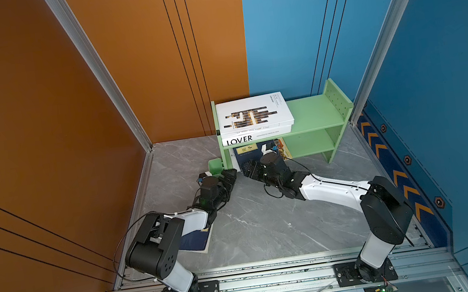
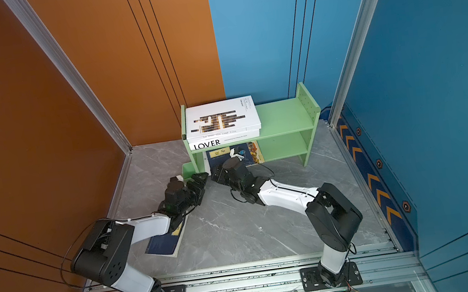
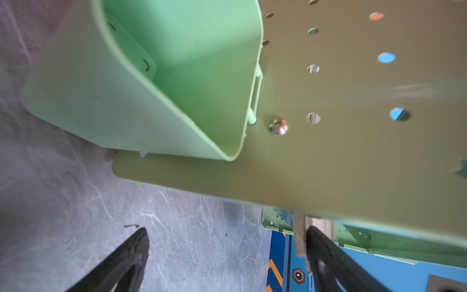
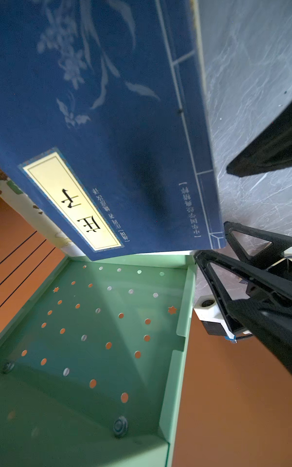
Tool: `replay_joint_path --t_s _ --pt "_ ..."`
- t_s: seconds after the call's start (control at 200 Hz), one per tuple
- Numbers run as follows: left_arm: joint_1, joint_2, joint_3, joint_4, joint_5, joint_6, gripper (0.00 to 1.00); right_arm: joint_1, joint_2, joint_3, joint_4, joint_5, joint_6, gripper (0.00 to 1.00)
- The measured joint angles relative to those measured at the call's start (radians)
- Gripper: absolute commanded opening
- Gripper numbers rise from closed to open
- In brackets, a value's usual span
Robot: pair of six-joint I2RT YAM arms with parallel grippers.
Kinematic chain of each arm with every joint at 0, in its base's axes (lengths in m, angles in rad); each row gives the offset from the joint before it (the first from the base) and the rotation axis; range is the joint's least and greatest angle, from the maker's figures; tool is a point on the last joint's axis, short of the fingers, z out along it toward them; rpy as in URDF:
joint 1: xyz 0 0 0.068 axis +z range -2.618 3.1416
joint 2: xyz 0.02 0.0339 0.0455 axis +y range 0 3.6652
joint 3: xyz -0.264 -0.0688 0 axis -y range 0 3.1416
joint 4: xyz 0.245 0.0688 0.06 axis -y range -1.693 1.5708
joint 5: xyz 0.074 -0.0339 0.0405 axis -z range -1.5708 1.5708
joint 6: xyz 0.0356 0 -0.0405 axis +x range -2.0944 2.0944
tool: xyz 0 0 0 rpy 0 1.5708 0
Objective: Stacking books/files
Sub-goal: Rotate the book on the bookshelf.
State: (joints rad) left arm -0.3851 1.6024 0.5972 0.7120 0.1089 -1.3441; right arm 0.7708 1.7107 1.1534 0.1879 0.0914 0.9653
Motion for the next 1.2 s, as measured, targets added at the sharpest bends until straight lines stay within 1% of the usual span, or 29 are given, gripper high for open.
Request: replay_joint_path --t_s 1.202 --pt "0.0 -0.013 0.0 -0.001 0.004 0.0 0.96 -0.004 0.076 0.066 0.015 0.0 0.003 0.79"
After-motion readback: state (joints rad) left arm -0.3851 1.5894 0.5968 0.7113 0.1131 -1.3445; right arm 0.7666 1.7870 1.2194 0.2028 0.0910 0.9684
